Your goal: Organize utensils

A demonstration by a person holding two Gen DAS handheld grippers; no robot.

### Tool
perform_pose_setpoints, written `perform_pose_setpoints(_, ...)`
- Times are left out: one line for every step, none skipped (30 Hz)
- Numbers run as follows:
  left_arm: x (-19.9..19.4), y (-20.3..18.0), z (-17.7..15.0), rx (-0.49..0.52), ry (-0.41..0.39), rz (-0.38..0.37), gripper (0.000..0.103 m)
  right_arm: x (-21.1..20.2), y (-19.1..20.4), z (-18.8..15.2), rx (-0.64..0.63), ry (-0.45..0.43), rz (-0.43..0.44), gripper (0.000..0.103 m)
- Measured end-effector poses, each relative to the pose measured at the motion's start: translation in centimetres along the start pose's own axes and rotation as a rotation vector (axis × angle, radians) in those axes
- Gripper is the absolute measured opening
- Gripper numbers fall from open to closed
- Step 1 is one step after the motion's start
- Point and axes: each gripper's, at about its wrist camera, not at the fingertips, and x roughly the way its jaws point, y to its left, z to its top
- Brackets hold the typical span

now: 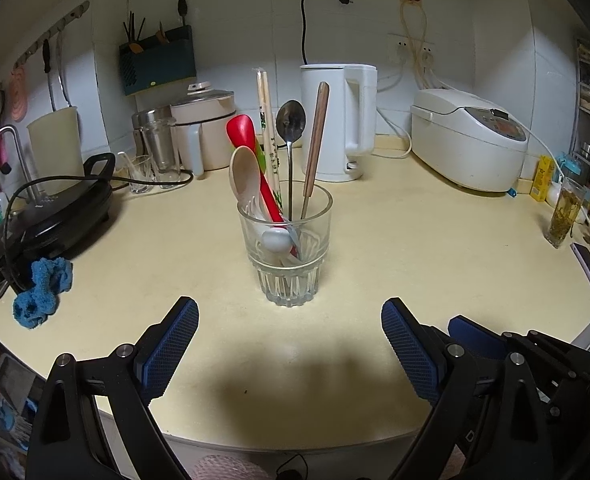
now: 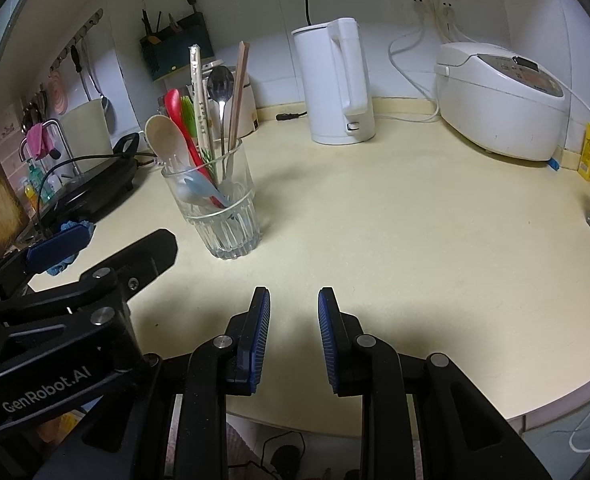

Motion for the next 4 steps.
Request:
perform_pose_setpoints(0.02,0.03,-0.04,0.001,-0.003,0.001,0.093,0.09,-0.07,0.0,0.002,0.003,-0.001,0.025)
perform_pose_setpoints(0.1,0.04,-0.1,0.005,-0.003,0.006,0.092,0.17,-0.12,-0.05,0.004,0.005,-0.002,0.025)
perform_pose_setpoints(0.25,0.06,-0.14,0.007,0.001,0.013,0.092,0.28,-0.17,-0.08,0.007,0.008,-0.004,0.025)
perform_pose_setpoints(0.45,0.15,-0.19,0.005,0.008,0.015,0.092,0.37,-0.2,-0.11,0.01,0.011,-0.005,0.025)
